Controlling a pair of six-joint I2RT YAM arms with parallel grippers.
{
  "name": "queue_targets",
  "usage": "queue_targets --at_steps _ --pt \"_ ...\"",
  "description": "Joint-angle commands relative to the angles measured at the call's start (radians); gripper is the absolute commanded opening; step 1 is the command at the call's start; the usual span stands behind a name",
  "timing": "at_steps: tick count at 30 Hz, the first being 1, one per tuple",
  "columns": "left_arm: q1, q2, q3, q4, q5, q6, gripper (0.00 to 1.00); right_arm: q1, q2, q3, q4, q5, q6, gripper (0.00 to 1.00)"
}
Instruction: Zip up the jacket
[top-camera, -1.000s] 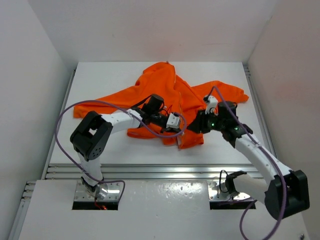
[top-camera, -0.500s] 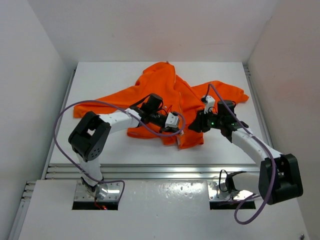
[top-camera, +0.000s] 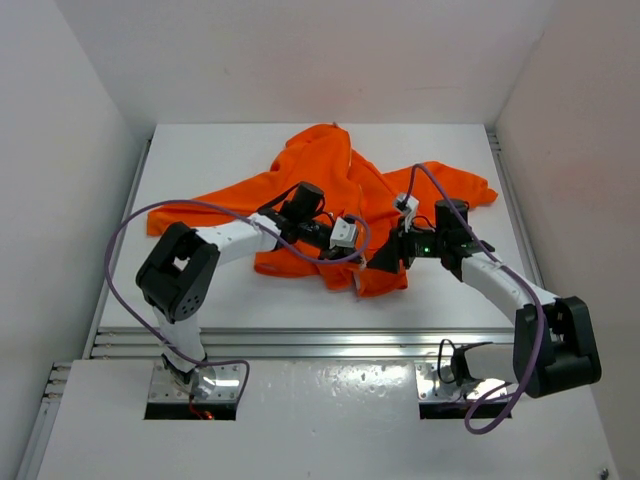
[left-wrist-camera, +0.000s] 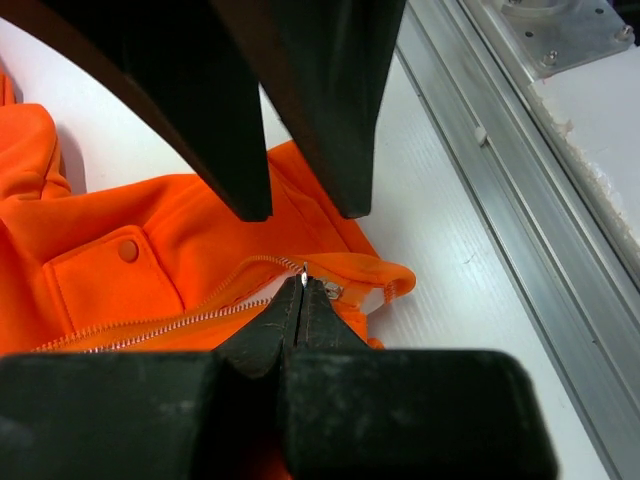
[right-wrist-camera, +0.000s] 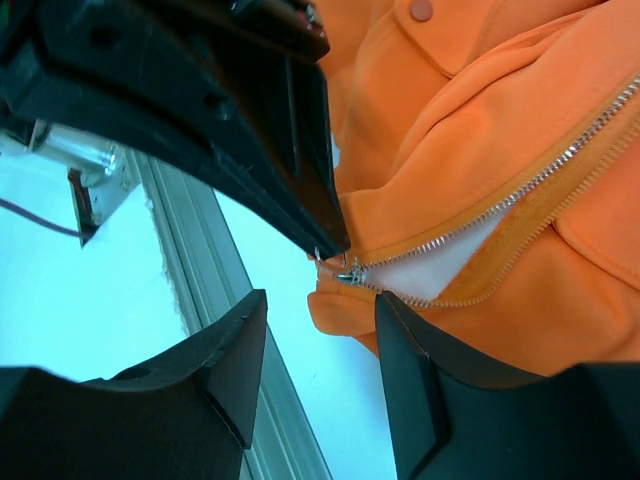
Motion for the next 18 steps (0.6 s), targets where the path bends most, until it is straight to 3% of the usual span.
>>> queue_targets --at_steps 1,8,18 --pt "0.014 -0.007 0.047 0.016 0.064 -0.010 0.00 -0.001 0.006 0.013 -0.021 -0.057 -0.099 0.48" --pt "0.024 0.011 0.057 0.016 0.084 -0.019 0.00 0.022 0.024 0.020 -0.047 0.017 -0.222 0.50" --pt "0.024 0.020 0.075 -0.002 0.093 -0.019 0.00 0.028 0.075 0.029 0.085 0.032 -0.174 0.50"
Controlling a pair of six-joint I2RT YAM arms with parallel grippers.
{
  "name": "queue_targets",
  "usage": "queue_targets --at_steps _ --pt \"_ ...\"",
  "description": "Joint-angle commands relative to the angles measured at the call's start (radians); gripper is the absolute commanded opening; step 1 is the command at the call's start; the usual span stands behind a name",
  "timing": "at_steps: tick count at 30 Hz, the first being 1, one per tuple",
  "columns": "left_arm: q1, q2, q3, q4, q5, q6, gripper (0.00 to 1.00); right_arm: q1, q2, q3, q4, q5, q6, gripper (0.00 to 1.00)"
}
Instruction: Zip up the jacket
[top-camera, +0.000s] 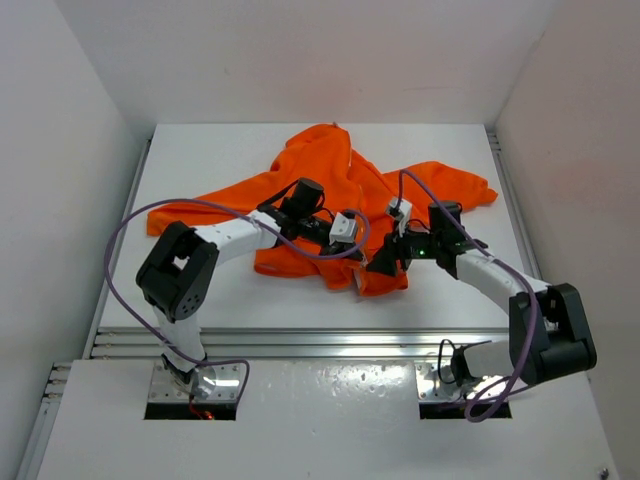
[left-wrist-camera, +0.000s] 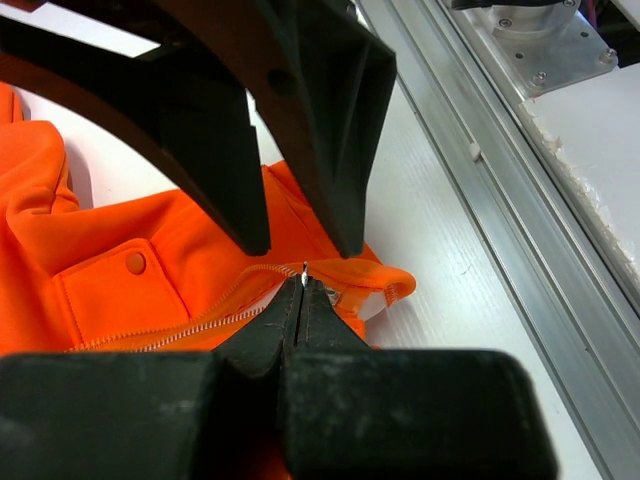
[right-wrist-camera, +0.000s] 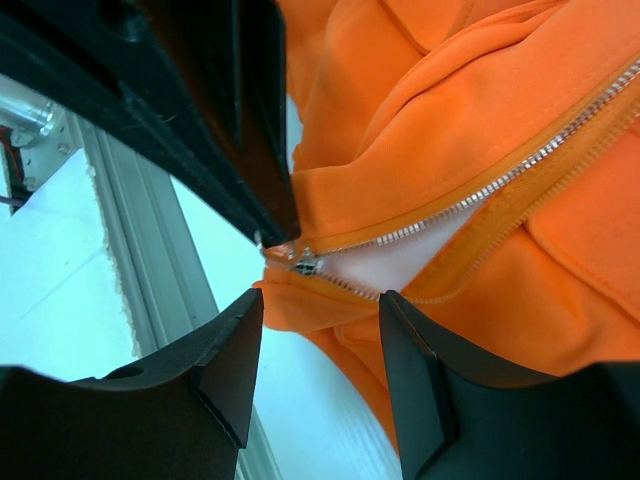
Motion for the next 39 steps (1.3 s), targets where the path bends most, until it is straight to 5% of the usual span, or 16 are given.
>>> queue_targets --at_steps 1,13,17,20,24,30,39 --pt "0.013 0.017 0.045 0.008 0.057 0.003 0.00 0.010 0.016 0.028 0.107 -0.010 -0.004 0.50" --pt "0.013 0.036 0.076 -0.001 0.066 -0.015 0.00 0.032 0.055 0.025 0.215 -0.023 0.037 0.49" --pt "0.013 0.045 0.085 -0.010 0.075 -0.015 0.00 0.033 0.059 0.019 0.249 -0.012 0.050 0.42" --pt "0.013 0.045 0.085 -0.019 0.075 -0.006 0.00 0.037 0.062 0.010 0.265 -0.007 0.080 0.28" --pt "0.023 0.045 0.094 -0.019 0.088 -0.006 0.17 0.033 0.062 0.007 0.262 -0.012 0.071 0.10" --pt "0.042 0.045 0.094 -0.019 0.098 -0.015 0.37 0.034 0.059 -0.005 0.256 -0.021 0.065 0.05" --pt "0.070 -0.041 0.052 -0.010 0.071 -0.006 0.41 0.029 0.076 0.022 0.168 -0.024 0.065 0.00"
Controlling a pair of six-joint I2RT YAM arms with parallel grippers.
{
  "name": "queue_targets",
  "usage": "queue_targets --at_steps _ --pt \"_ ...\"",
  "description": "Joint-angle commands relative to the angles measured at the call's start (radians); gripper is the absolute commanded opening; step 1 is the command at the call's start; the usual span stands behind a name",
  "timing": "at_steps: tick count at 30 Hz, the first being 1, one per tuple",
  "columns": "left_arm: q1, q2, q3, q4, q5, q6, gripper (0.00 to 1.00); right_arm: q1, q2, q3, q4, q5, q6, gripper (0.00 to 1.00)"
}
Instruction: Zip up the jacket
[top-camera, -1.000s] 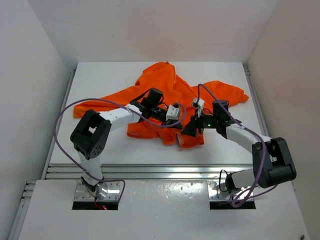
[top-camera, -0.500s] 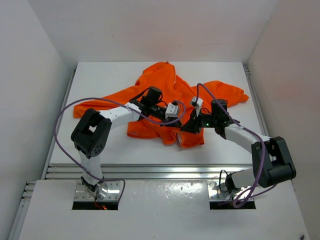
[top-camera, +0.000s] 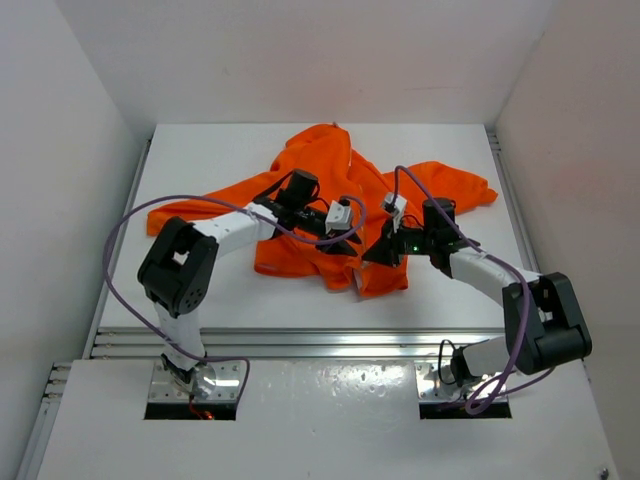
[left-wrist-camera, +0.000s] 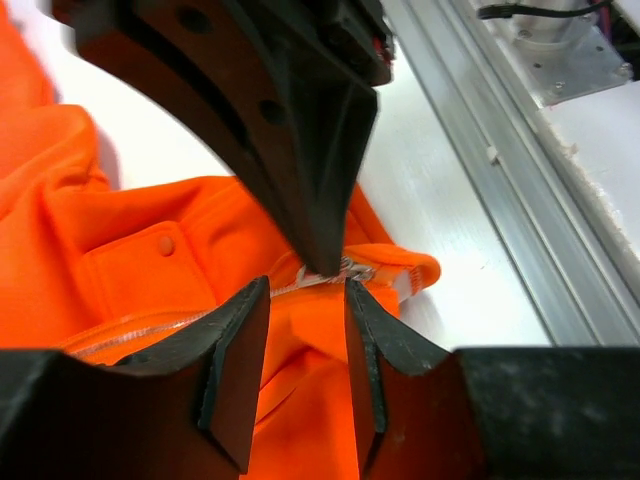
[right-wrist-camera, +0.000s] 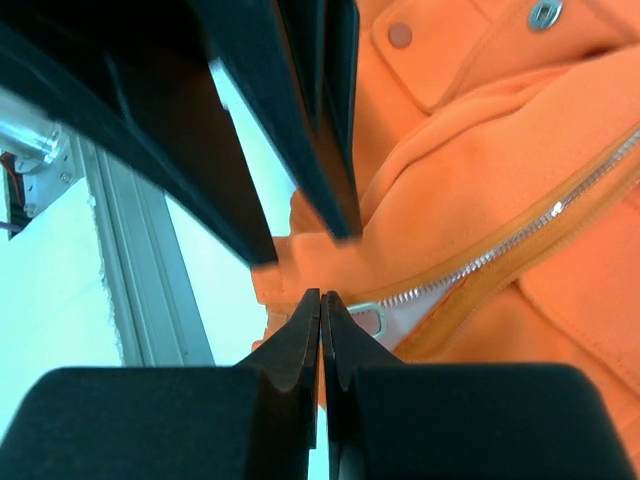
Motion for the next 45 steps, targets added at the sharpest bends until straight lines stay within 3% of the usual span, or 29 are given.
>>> queue_targets --at_steps 1,4,6,8,11,14,17,19,21,22,23,24,25,26,27,29,37,45 --pt "0.033 -0.110 -0.019 0.020 0.020 0.029 0.41 -0.009 0.023 0.055 -0.061 -0.029 -0.063 0.03" --pt "0.042 -0.171 -0.089 0.049 -0.038 0.045 0.46 -0.020 0.037 0.115 -0.216 -0.010 -0.077 0.19" --pt "0.042 -0.235 -0.143 0.058 -0.072 0.069 0.48 -0.055 0.060 0.135 -0.276 0.002 0.001 0.30" --pt "0.052 -0.268 -0.169 0.058 -0.084 0.083 0.49 -0.108 0.117 0.187 -0.298 -0.082 0.108 0.40" --pt "0.052 -0.314 -0.209 0.058 -0.098 0.083 0.49 -0.167 0.171 0.241 -0.263 -0.242 0.239 0.52" --pt "0.052 -0.338 -0.235 0.058 -0.109 0.074 0.49 -0.199 0.220 0.250 -0.054 -0.392 0.403 0.60" --pt "0.052 -0.349 -0.246 0.058 -0.127 0.074 0.49 -0.210 0.302 0.328 -0.040 -0.547 0.478 0.53" --pt "0.052 -0.349 -0.246 0.058 -0.152 0.074 0.49 -0.205 0.367 0.345 -0.019 -0.613 0.501 0.42" --pt "0.052 -0.349 -0.246 0.058 -0.161 0.065 0.49 -0.199 0.410 0.344 0.110 -0.638 0.619 0.40" --pt "0.052 -0.349 -0.246 0.058 -0.175 0.065 0.49 -0.201 0.431 0.318 0.264 -0.659 0.680 0.43" --pt "0.041 -0.349 -0.246 0.067 -0.190 0.065 0.49 -0.198 0.447 0.302 0.542 -0.665 0.948 0.45" --pt "0.041 -0.358 -0.246 0.067 -0.190 0.051 0.49 -0.196 0.468 0.278 0.708 -0.673 1.084 0.48" --pt "0.041 -0.359 -0.246 0.067 -0.190 0.051 0.49 -0.198 0.573 0.284 1.263 -0.703 1.374 0.48" --pt "0.032 -0.359 -0.237 0.076 -0.202 0.042 0.49 -0.196 0.612 0.300 1.265 -0.723 1.567 0.48" --pt "0.032 -0.359 -0.237 0.076 -0.203 0.031 0.49 -0.199 0.635 0.319 1.272 -0.751 1.584 0.48" --pt "0.013 -0.359 -0.237 0.076 -0.213 0.031 0.49 -0.201 0.646 0.308 1.273 -0.776 1.528 0.49" --pt "-0.007 -0.369 -0.217 0.095 -0.241 -0.003 0.49 -0.219 0.692 0.325 1.276 -0.793 1.564 0.49" --pt "-0.027 -0.369 -0.217 0.115 -0.287 -0.021 0.49 -0.219 0.619 0.201 1.275 -0.777 1.564 0.49"
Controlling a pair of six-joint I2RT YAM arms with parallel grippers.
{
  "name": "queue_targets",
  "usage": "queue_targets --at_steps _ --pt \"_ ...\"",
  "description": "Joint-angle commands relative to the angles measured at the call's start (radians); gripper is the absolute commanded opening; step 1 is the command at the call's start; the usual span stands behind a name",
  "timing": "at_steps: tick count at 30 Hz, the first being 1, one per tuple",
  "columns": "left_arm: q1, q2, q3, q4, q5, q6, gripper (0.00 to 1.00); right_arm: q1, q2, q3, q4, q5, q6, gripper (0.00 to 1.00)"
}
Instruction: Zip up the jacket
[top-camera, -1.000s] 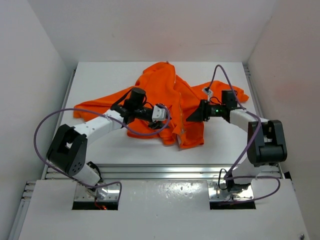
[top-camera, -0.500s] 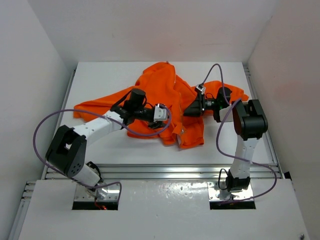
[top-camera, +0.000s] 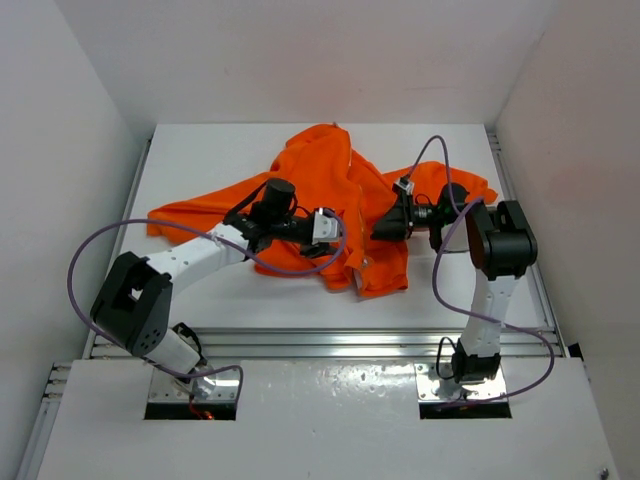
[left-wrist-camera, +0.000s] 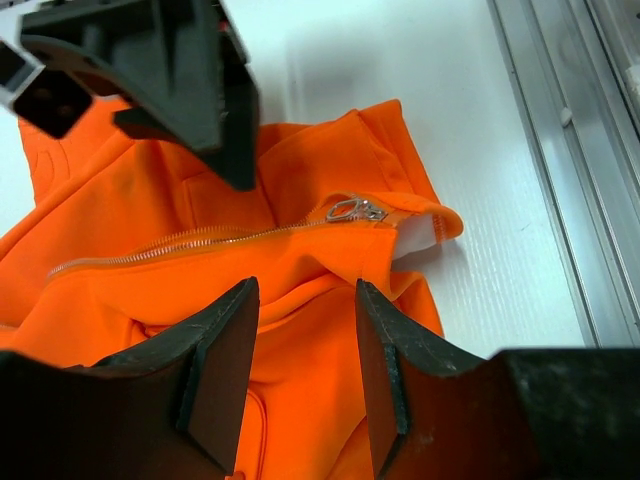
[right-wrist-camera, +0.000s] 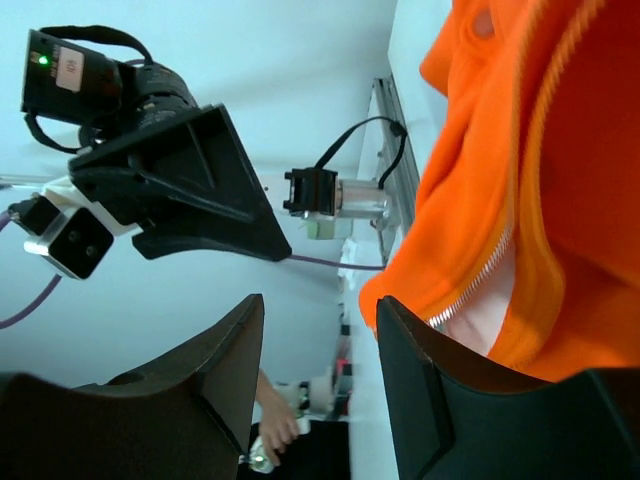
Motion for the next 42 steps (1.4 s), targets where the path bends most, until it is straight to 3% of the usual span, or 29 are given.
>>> queue_targets --at_steps 1,8,10,12,13,15,16,17,18,19,22,23,24,26,31,42 --pt "-0.020 -0.041 0.026 0.052 -0.017 -0.032 0.49 -0.006 -0.119 -0.054 0.188 -0.164 0.019 0.49" --pt "-0.052 -0.062 0.015 0.117 -0.106 -0.096 0.49 -0.064 -0.247 -0.030 0.190 -0.052 0.230 0.56" --pt "-0.061 -0.073 0.006 0.127 -0.141 -0.107 0.49 -0.064 -0.272 -0.015 0.106 0.003 0.252 0.57" --pt "-0.061 -0.073 -0.004 0.140 -0.181 -0.135 0.49 -0.064 -0.351 0.030 -0.325 0.022 0.096 0.57" --pt "-0.070 -0.073 -0.004 0.149 -0.193 -0.135 0.49 -0.053 -0.379 0.047 -0.528 0.032 -0.084 0.58" --pt "-0.070 -0.082 -0.004 0.159 -0.236 -0.177 0.50 -0.050 -0.431 0.108 -0.870 0.071 -0.293 0.60" --pt "-0.081 -0.082 -0.004 0.170 -0.256 -0.197 0.50 -0.062 -0.454 0.163 -1.713 0.271 -0.848 0.60" --pt "-0.081 -0.082 0.006 0.170 -0.268 -0.220 0.50 -0.057 -0.416 0.314 -1.890 0.314 -1.007 0.60" --pt "-0.090 -0.070 0.015 0.170 -0.281 -0.230 0.50 -0.034 -0.387 0.434 -2.185 0.322 -1.133 0.60" --pt "-0.090 -0.070 0.015 0.170 -0.281 -0.240 0.50 -0.030 -0.385 0.473 -2.232 0.318 -1.481 0.60" --pt "-0.090 -0.044 0.048 0.146 -0.272 -0.239 0.50 -0.030 -0.353 0.508 -2.306 0.238 -1.734 0.60" --pt "-0.100 -0.044 0.059 0.137 -0.271 -0.239 0.50 -0.030 -0.257 0.537 -2.358 0.217 -1.836 0.60" --pt "-0.100 -0.035 0.070 0.137 -0.287 -0.239 0.50 -0.030 -0.225 0.567 -2.556 0.201 -1.889 0.59" --pt "-0.100 -0.035 0.070 0.153 -0.308 -0.267 0.50 0.008 -0.193 0.605 -2.636 0.217 -2.051 0.59" --pt "-0.109 -0.053 0.021 0.196 -0.350 -0.294 0.50 0.039 -0.183 0.561 -2.647 0.333 -2.081 0.61" --pt "-0.109 -0.073 0.001 0.187 -0.322 -0.282 0.50 0.054 -0.134 0.486 -2.421 0.375 -1.902 0.61"
